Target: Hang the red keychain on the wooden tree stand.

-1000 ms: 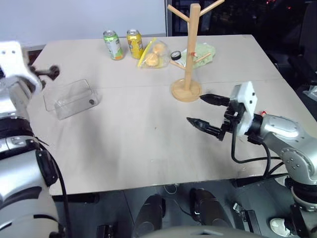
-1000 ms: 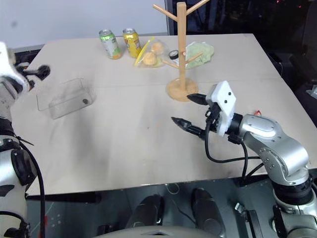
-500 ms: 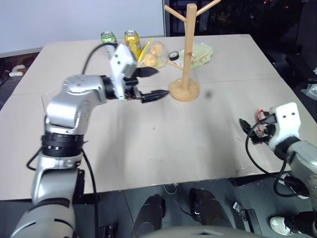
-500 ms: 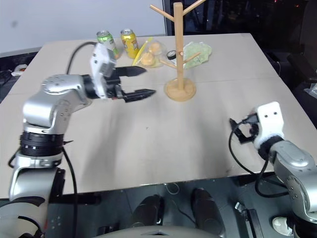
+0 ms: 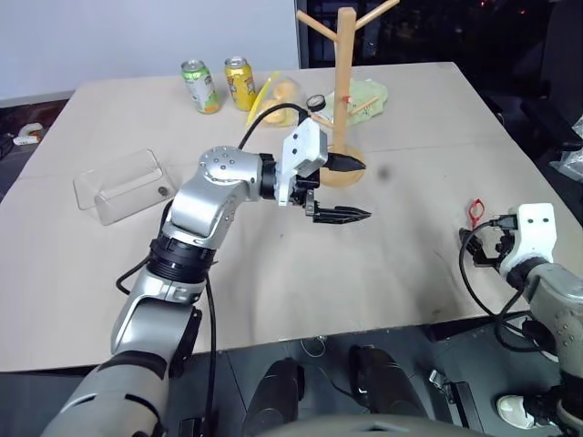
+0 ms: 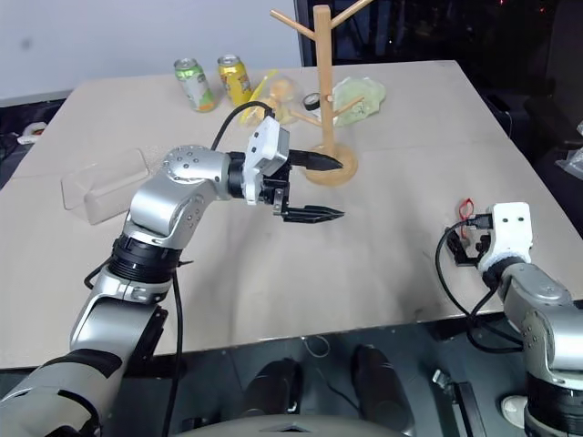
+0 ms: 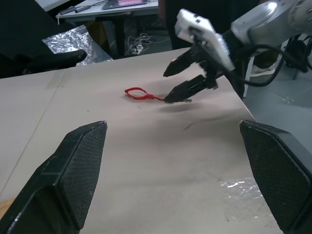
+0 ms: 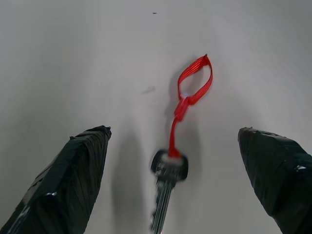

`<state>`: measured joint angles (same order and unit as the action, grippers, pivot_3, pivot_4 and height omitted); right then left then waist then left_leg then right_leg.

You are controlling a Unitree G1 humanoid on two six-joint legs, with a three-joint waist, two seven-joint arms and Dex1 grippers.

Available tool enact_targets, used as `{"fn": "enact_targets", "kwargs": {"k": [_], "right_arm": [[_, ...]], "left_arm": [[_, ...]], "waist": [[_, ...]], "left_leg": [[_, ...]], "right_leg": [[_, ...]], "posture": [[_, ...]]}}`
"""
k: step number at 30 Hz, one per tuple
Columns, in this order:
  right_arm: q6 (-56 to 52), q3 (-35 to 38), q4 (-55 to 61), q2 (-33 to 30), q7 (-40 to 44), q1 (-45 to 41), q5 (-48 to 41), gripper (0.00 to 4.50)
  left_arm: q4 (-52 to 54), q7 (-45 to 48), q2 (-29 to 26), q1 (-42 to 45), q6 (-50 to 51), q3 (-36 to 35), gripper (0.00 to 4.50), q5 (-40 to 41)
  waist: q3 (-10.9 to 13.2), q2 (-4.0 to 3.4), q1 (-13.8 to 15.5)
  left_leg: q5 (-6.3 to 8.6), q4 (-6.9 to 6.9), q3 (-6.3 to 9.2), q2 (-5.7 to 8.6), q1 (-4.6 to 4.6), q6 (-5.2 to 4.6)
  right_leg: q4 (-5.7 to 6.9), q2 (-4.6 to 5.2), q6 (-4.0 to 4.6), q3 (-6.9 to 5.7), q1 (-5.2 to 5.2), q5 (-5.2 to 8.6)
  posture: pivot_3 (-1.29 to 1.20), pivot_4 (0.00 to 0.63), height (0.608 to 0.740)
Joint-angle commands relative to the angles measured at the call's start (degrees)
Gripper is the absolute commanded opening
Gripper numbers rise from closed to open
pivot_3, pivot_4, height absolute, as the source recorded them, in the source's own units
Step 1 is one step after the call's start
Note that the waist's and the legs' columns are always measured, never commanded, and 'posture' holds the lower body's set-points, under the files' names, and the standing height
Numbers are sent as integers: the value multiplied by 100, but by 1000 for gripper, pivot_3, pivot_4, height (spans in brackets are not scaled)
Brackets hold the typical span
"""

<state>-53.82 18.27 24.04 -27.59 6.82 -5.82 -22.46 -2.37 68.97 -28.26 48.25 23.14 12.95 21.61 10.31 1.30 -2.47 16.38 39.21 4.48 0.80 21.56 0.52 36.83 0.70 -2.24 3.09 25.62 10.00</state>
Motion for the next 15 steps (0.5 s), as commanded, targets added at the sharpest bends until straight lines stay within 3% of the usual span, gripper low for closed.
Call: {"fn": "enact_targets", "kwargs": {"k": [1,15], "right_arm": [[316,-39,-349,73,-90,-265,254,4500],[898,-280,-1546,348,-55,-719,707,4500]], "left_arm": [[6,-30,43,166,-133,-42,4472,-106],[17,-37,164,284,-111,-74,4472,-224]], "waist": [[0,0,6],[0,-2,-9]], "left_leg": [[0,1,-1,1,1,0],[0,2,-5,0,-5,0]], "right_leg": [[0,0,0,1,0,0],[-1,-1,-4,6,-3,-3]], "posture": [[0,150,740],[0,150,740]]}}
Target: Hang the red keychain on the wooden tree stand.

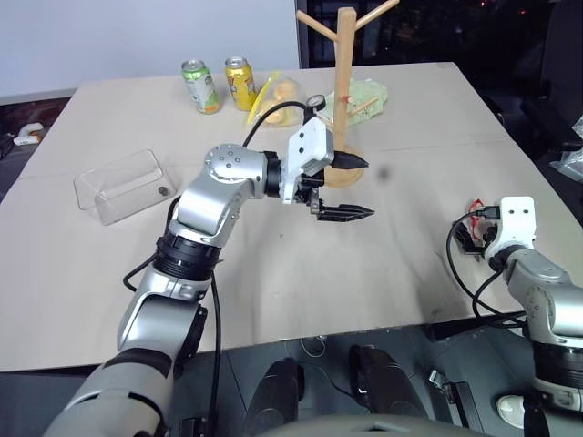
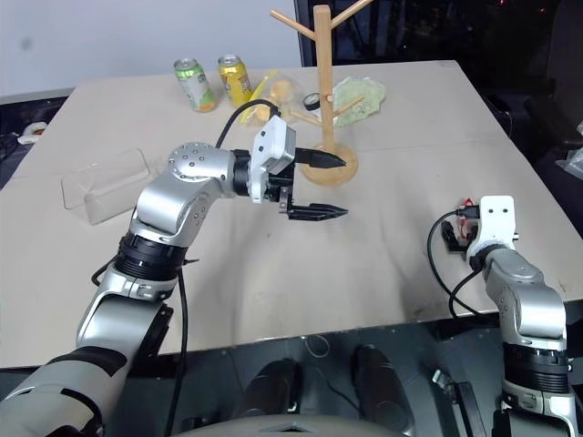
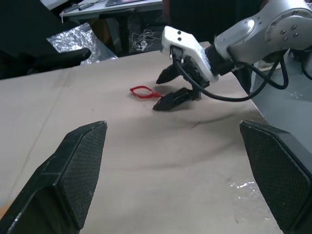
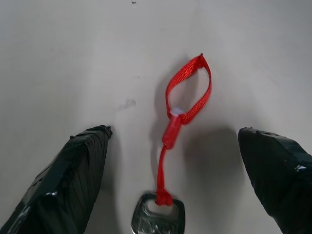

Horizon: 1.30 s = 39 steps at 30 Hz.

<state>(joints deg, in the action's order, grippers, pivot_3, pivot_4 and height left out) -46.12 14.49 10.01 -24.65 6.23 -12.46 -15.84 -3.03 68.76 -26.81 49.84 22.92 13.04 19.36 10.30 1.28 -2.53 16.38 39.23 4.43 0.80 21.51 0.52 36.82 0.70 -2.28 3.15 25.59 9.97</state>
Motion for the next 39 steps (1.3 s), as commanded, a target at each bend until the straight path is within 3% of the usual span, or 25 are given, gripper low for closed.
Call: {"fn": "enact_targets", "kwargs": {"k": [1,3,11,20,26,30,39], "right_arm": [[182,109,-207,54,23,-46,56,4248],[249,122,-347,49,57,-20,70,3654],[-144,233,-79,219,-17,14,-142,50],[-551,219,704,333,-22,116,-271,50],[415,-613,1507,147,310,-166,138,50],[1409,-1359,1409,82,476,-536,747,50],[3292,-2347,102,776,464,-1985,1648,50]], "left_arm": [[98,-30,23,116,-92,-80,4492,-9],[150,-54,38,89,-77,-68,4500,-17],[258,14,-31,172,135,-134,4500,117],[314,79,-163,98,246,-187,4500,196],[541,-33,-195,-245,563,-460,4500,509],[604,-289,-275,-515,767,-719,4500,608],[1340,-2492,-331,-676,3079,-3316,4500,2801]], "waist": [[0,0,-5],[0,0,1],[-1,1,27],[-1,0,20],[3,-7,-44],[4,-7,-89],[8,-7,-136]], "left_leg": [[0,0,-2,0,-1,0],[0,0,-3,0,-2,-1],[-1,4,0,4,2,-2],[-1,-2,8,2,5,-2],[-1,-2,1,-1,2,-2],[-1,-1,4,-3,0,-1],[-1,-2,18,-6,5,-1]], "right_leg": [[0,-1,-1,2,0,0],[0,-1,-2,3,-1,-1],[-1,3,-4,3,-2,-2],[-3,1,-4,-4,0,-2],[-2,-1,-4,1,4,-2],[-1,-3,-5,-1,3,-2],[-2,0,-4,-13,8,-3]], "posture": [[0,150,740],[0,150,740],[0,150,740],[0,150,740],[0,150,740],[0,150,740],[0,150,740]]}}
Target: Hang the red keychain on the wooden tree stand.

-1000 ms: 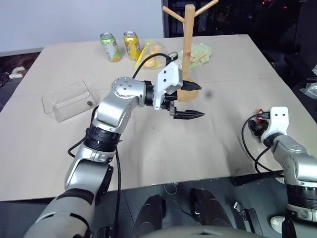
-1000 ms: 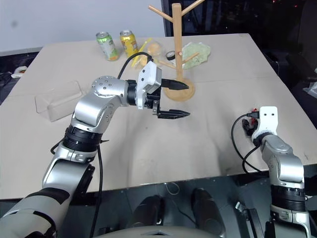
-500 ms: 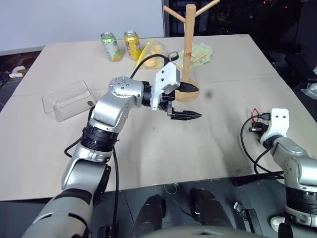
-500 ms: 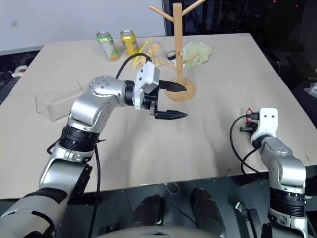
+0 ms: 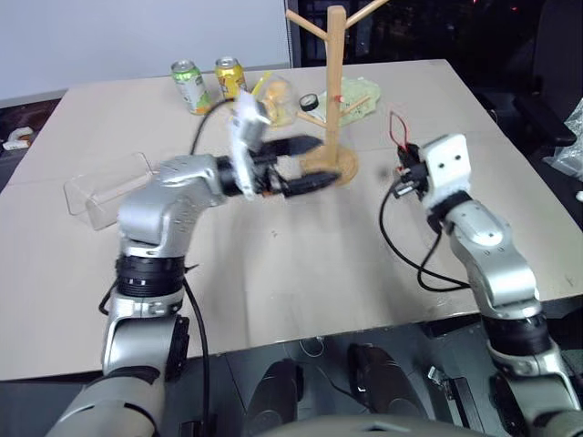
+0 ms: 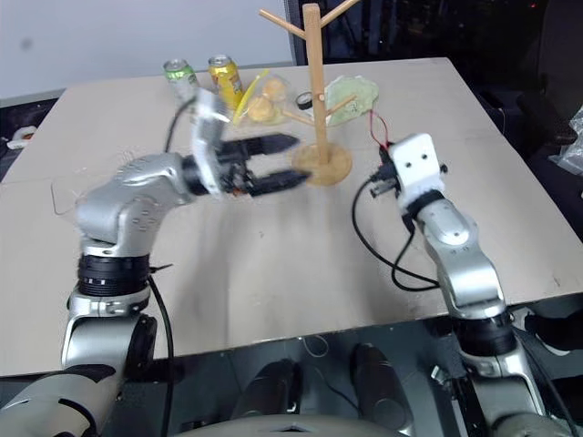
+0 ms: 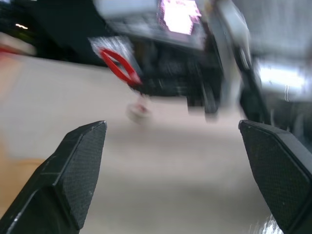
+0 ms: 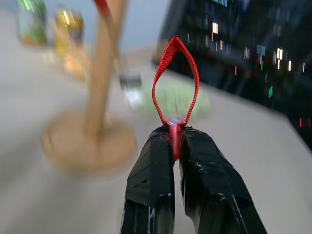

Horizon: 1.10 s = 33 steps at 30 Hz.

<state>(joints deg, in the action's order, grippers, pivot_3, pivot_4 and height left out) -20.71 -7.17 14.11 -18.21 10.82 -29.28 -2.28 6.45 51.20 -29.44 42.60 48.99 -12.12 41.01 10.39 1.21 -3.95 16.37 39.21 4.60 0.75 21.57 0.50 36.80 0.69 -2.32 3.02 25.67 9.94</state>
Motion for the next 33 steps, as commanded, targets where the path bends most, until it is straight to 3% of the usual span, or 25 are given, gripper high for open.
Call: {"fn": "enact_targets", "kwargs": {"k": [1,8,17,30,31,33], "right_arm": [[1028,-269,-521,193,5,-403,403,50],[2222,-367,-1627,420,37,-768,748,50],[2213,-5,-2284,673,36,-1175,571,50],[654,269,-1959,907,707,-1153,-272,50],[469,327,-1834,879,810,-1140,-409,851],[170,407,-1529,705,1010,-1079,-565,1513]], "left_arm": [[500,-957,-67,-2,560,-974,4500,770],[1043,-1609,-95,-250,792,-1145,4500,1324],[1185,-2004,-153,-284,790,-1084,4500,1791],[945,-1873,-312,-123,525,-694,4500,1715],[932,-1859,-327,-117,509,-683,4500,1717],[911,-1748,-427,-111,512,-640,4500,1723]], "waist": [[0,0,11],[0,1,149],[0,0,148],[0,0,143],[0,0,145],[1,-1,145]], "left_leg": [[0,0,2,1,0,0],[-1,-1,13,19,8,3],[-3,-2,18,15,6,6],[-3,-3,18,17,7,5],[-3,-3,19,17,7,5],[-3,-3,19,17,8,5]], "right_leg": [[0,2,1,-2,0,0],[-5,25,23,-9,-2,-14],[-4,19,26,-19,-2,-15],[-4,19,27,-18,-2,-15],[-4,19,27,-19,-2,-15],[-5,19,27,-20,-2,-15]], "posture": [[0,150,740],[0,150,740],[0,150,740],[0,150,740],[0,150,740],[0,150,740]]}}
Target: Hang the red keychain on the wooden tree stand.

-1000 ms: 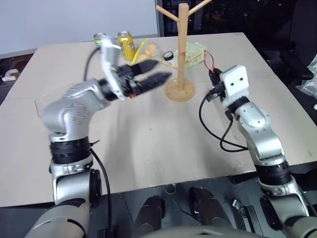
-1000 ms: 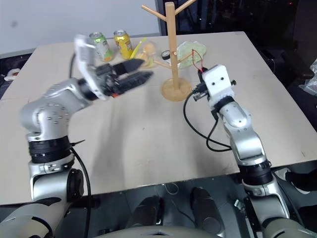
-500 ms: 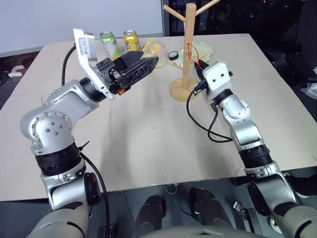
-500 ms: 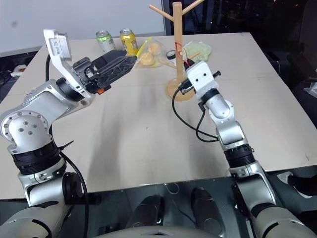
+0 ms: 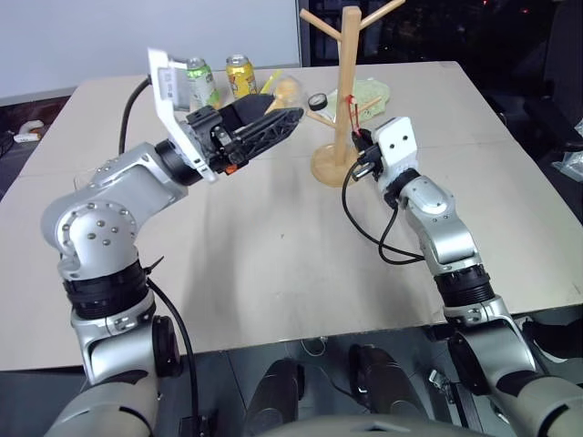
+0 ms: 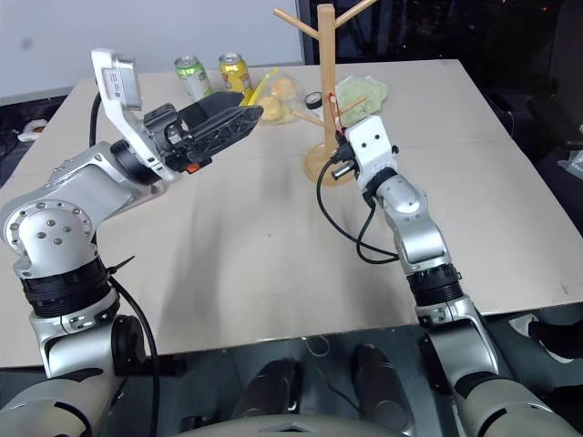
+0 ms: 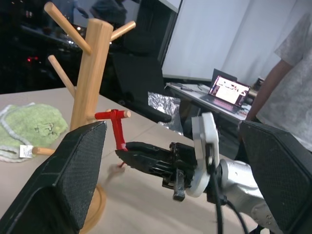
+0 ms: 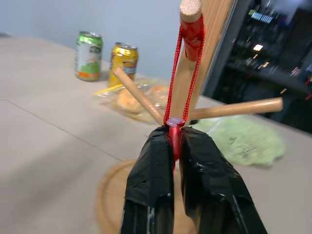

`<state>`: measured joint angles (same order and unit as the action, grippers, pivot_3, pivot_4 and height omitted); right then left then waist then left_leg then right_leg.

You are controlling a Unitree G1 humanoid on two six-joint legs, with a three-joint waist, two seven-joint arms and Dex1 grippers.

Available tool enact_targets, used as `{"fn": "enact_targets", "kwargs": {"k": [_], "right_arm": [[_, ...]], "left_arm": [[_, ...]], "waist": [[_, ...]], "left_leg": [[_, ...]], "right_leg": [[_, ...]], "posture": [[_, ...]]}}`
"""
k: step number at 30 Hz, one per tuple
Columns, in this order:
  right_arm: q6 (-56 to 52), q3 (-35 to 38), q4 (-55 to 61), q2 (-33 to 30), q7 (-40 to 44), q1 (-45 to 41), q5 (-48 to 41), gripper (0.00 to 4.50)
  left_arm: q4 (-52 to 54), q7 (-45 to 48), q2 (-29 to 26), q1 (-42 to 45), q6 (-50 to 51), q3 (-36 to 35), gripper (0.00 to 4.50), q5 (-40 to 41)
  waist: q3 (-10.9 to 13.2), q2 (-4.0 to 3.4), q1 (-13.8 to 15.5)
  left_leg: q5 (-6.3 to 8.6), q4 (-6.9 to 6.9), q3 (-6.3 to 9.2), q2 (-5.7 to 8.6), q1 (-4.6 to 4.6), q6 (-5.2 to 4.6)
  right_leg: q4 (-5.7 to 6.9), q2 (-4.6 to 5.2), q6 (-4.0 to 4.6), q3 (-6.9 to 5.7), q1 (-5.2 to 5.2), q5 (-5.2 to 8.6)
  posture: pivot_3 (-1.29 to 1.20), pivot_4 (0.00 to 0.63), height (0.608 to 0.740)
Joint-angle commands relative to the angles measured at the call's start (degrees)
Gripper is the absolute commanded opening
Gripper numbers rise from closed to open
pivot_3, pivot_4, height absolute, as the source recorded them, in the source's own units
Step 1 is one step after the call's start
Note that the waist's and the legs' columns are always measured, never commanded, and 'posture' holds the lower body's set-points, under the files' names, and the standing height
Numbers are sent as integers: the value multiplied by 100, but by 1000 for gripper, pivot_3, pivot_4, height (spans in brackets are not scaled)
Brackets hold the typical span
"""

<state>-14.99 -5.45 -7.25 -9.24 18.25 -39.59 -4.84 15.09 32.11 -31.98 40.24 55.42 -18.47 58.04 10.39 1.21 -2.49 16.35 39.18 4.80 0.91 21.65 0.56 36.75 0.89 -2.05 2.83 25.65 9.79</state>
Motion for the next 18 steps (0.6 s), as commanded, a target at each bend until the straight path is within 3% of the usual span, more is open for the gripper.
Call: {"fn": "enact_targets", "kwargs": {"k": [1,6,14,18], "right_arm": [[-562,270,787,-330,393,0,-384,1884],[-1379,574,1719,-1438,1239,241,-859,4425],[-3072,1298,2311,-2722,2292,-219,-2315,4469],[-3652,1507,2550,-3001,2321,-445,-2851,4469]], "left_arm": [[23,225,-249,130,-118,8,4500,15],[-455,985,-988,196,-251,257,4500,-396],[-1537,2704,-1947,545,-1235,1214,4500,-1675],[-2081,3240,-2006,822,-1716,1501,4500,-2140]], "waist": [[1,-2,1],[3,-4,13],[7,-10,-25],[14,-20,-2]], "left_leg": [[0,0,0,0,1,0],[1,-3,4,3,5,-2],[1,-7,-3,-7,-1,-2],[1,-7,-2,-7,4,-3]], "right_leg": [[-1,0,0,0,0,0],[-7,1,-3,-7,0,3],[-6,-9,-22,-5,1,16],[-8,-8,-21,-7,2,17]], "posture": [[0,150,740],[0,150,740],[0,150,740],[0,150,740]]}}
